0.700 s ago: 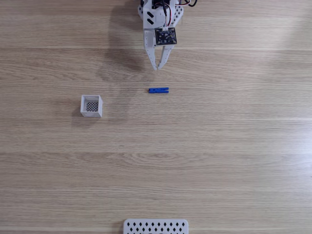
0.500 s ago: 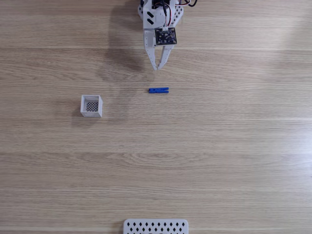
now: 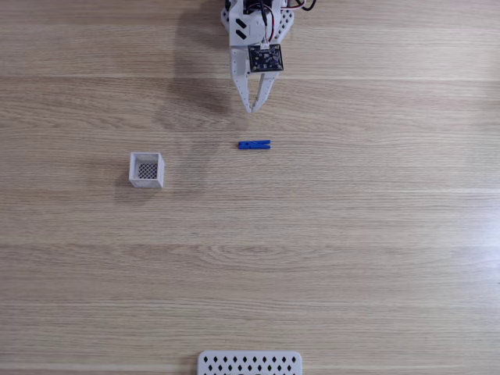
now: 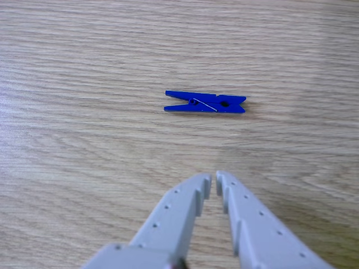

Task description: Grasp a peg and put it in the crate.

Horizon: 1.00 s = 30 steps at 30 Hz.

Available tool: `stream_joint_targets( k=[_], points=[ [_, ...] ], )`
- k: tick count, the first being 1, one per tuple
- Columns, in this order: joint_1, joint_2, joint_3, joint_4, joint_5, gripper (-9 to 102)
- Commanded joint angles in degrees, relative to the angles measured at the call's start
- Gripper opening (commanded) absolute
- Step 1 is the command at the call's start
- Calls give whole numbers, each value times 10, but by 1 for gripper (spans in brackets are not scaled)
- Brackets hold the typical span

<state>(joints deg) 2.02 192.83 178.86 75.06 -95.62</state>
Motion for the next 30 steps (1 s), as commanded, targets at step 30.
stream_joint_targets(
  k=[30],
  points=[
    [-83, -436, -377, 106, 421, 0]
  ],
)
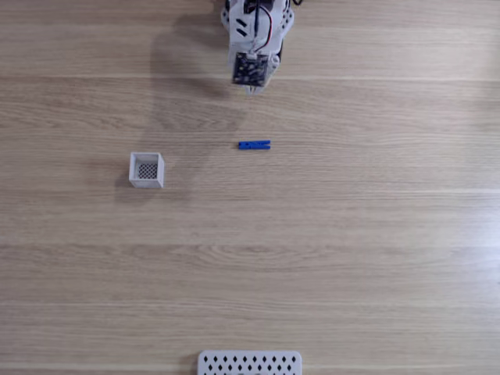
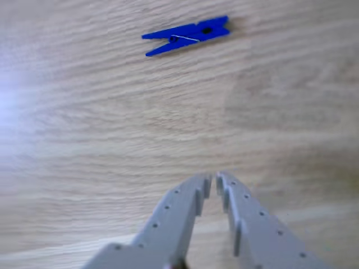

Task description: Grasp a peg and put it in the crate.

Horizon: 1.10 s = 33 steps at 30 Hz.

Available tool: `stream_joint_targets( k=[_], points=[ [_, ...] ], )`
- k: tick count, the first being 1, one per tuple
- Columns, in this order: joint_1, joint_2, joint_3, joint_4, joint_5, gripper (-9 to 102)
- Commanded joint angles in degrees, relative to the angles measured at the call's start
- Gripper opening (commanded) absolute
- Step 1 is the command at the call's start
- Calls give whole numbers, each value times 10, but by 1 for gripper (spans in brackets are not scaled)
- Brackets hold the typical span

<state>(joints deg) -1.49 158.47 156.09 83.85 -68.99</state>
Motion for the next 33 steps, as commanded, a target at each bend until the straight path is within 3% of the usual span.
stream_joint_targets(
  k=[1, 7, 12, 20, 26, 33],
  points=[
    [-64, -135, -181, 25, 217, 0],
    [-106, -424, -380, 32, 541, -1],
    [-51, -584, -550, 16, 705, -1],
    [63, -682, -572, -63, 703, 0],
    [78, -668, -513, -68, 679, 0],
    [77, -646, -479, -69, 673, 15]
  ],
)
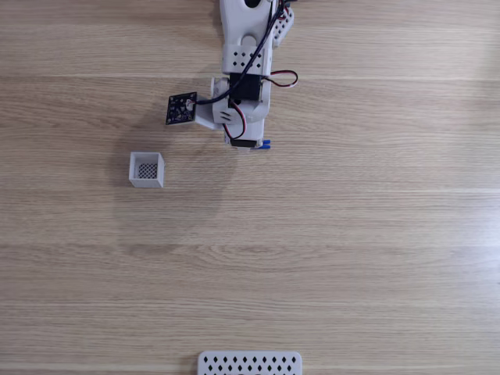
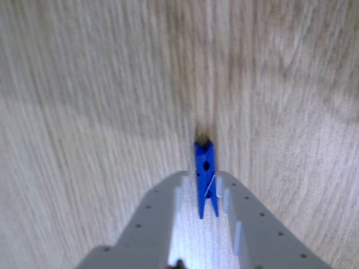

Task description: Grasp a peg and put it in the crate.

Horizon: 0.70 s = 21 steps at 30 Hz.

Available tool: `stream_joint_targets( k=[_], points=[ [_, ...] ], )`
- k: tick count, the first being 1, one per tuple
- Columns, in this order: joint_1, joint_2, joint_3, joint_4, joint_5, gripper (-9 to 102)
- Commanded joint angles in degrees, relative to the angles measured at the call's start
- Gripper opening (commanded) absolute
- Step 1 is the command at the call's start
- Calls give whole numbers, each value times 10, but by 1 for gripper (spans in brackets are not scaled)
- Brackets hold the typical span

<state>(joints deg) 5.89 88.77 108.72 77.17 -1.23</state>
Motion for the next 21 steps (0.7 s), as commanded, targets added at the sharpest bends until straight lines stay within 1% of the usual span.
stream_joint_targets(
  k=[1, 5, 14, 21],
  points=[
    [4, 54, -4, -4, -5, 17],
    [1, 54, -4, -7, -5, 22],
    [-49, 45, -2, -1, 4, 19],
    [-44, 45, 54, -11, -4, 19]
  ],
)
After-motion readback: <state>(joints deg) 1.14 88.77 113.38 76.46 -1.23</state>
